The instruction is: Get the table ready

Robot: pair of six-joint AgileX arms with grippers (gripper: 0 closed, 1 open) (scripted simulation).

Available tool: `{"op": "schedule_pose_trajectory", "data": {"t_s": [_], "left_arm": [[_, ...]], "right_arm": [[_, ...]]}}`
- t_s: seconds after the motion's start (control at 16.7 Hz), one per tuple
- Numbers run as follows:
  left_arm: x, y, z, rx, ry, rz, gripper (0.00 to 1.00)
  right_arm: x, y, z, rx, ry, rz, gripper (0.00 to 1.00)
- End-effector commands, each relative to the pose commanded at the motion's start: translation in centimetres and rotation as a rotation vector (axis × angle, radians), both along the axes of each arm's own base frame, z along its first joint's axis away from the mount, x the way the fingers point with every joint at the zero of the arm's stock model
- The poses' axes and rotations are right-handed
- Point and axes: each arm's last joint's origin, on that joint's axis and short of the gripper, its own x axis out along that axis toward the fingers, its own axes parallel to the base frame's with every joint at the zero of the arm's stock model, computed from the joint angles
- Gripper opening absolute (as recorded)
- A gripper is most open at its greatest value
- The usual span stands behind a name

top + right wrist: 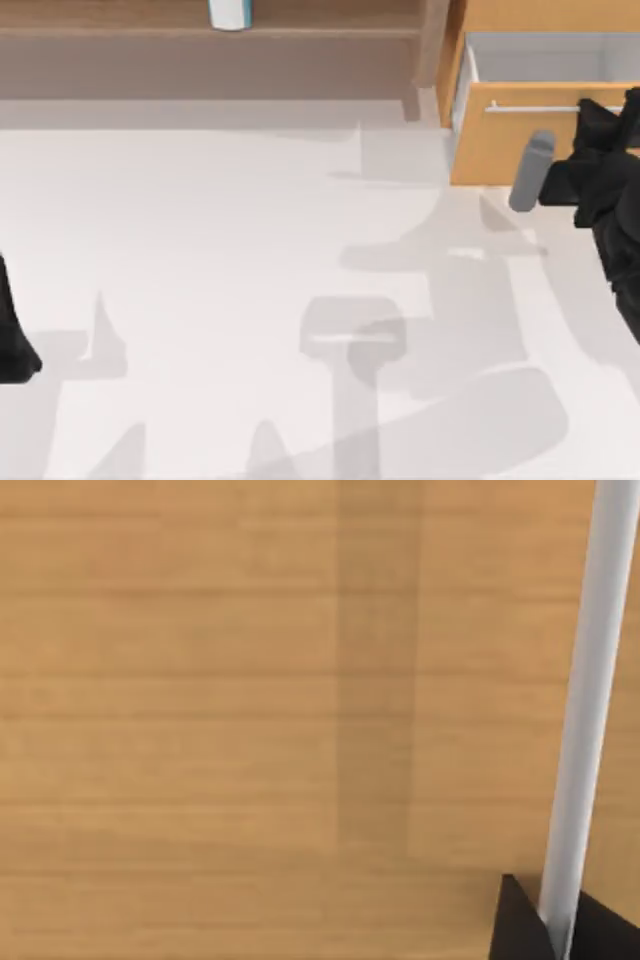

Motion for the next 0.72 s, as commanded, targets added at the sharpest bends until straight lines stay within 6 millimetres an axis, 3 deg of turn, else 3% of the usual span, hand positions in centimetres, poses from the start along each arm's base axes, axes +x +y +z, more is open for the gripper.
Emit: {"op": "schedule_pose_trajectory", "data": {"t_s": [0.3, 0.72], "left_arm": [[0.0, 0.0, 0.0, 0.000, 0.000, 0.000, 1.00], [0.0, 0.0, 0.0, 0.000, 0.000, 0.000, 1.00]], "right_arm": [[2.7, -0.2, -0.1, -0.001, 0.007, -0.003, 0.00], [3.5, 0.0, 0.0, 0.002, 0.003, 0.001, 0.00]]}}
